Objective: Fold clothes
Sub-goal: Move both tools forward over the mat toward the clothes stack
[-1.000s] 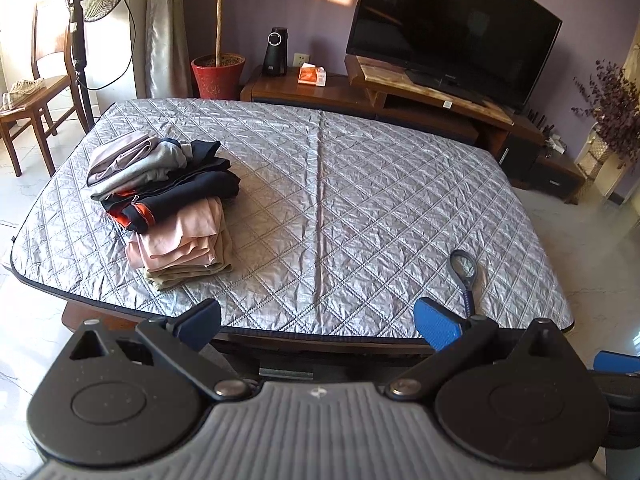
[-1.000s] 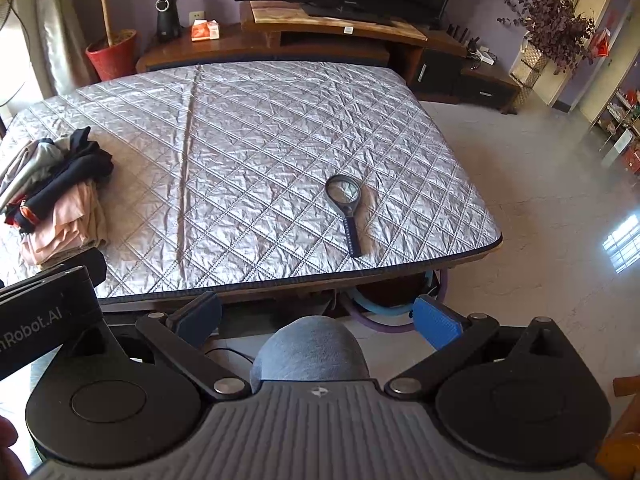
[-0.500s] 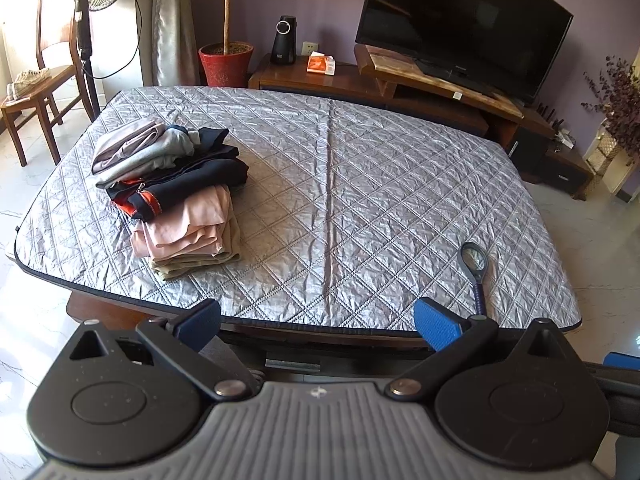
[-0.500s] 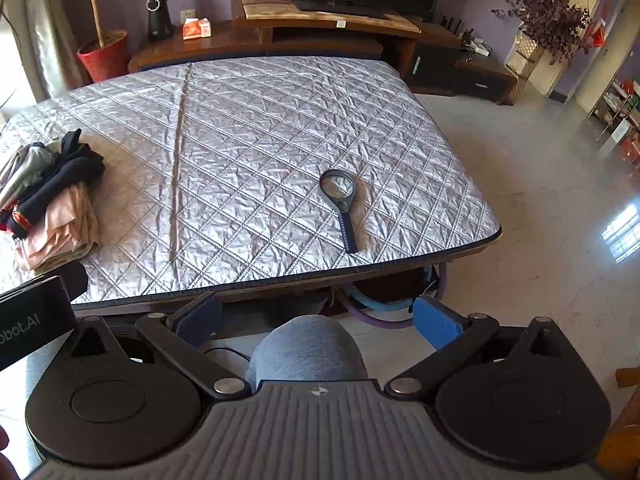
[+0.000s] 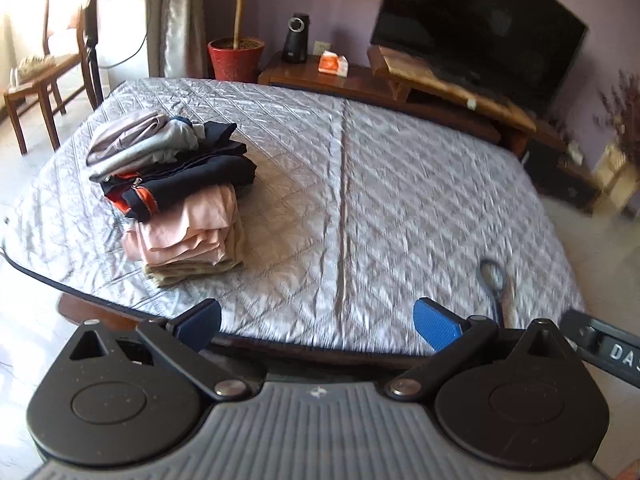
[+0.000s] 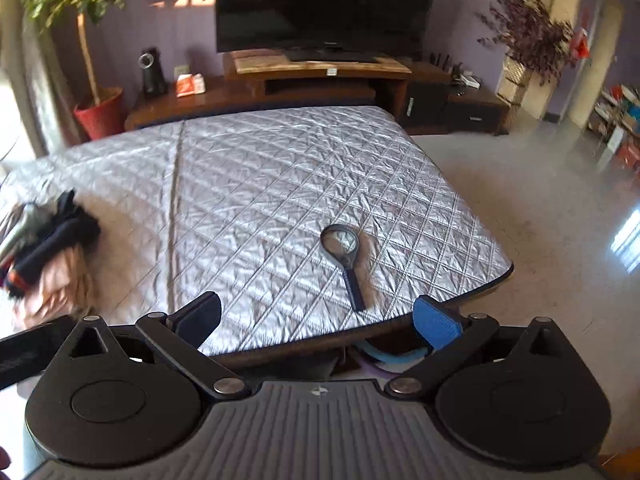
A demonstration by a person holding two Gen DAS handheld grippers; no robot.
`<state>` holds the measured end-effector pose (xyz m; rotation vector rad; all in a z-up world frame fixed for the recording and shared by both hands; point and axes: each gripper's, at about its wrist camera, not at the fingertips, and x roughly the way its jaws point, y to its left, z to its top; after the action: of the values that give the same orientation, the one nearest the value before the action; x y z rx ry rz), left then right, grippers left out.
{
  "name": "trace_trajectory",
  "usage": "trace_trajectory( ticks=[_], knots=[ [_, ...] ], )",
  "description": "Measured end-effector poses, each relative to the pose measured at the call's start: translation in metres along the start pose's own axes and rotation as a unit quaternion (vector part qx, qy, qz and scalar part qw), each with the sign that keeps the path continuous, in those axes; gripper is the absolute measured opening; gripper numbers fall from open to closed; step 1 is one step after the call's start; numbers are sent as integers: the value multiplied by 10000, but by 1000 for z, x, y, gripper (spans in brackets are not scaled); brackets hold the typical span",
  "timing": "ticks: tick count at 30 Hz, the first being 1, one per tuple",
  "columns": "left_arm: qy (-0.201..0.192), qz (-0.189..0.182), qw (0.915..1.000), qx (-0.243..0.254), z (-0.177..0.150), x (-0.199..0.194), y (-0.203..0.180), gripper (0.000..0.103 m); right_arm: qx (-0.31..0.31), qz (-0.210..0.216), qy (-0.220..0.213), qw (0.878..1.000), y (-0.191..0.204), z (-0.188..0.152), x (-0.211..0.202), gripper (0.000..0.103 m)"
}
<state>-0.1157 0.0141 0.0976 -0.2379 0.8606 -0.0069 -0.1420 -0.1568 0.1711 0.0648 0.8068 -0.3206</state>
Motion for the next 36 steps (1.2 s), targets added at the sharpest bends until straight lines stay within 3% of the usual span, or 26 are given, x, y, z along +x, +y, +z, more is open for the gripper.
trace_trajectory(
  ticks=[3,5,7,11,15,18,21,25,27,30,32,36],
  knots=[
    [-454,-163,9979,-440,9,30,14,102,-72,-188,-325,9993,2,2,32,103],
    [-506,-82,9973,-519,18,61,15,102,-354,-290,-230,9987,12,5,64,103],
    [-552,89,9981,-273,26,95,11,102,-487,-277,-125,9983,20,11,98,102],
    [-653,392,9969,175,37,162,2,102,-653,-157,-658,9956,39,13,157,103],
    [-808,428,9952,349,44,219,-5,102,-677,-14,-359,9971,57,21,229,102],
    [-906,461,9927,655,49,254,-13,102,-658,71,-443,9968,71,23,268,103],
    [-763,565,9938,572,54,283,-14,102,-788,63,-488,9957,86,22,302,103],
    [-901,867,9898,678,54,307,-17,102,-849,167,-485,9951,101,19,335,103],
    [-850,1014,9896,558,56,313,-15,102,-686,480,-726,9938,100,17,342,103],
    [-922,1285,9861,511,56,313,-19,103,-541,1071,-574,9911,100,20,350,103],
    [-970,1462,9832,504,55,314,-23,103,-588,1088,-569,9907,104,23,353,103],
    [-967,1423,9831,620,54,314,-28,103,-575,1108,-560,9906,104,23,353,103]
  ],
)
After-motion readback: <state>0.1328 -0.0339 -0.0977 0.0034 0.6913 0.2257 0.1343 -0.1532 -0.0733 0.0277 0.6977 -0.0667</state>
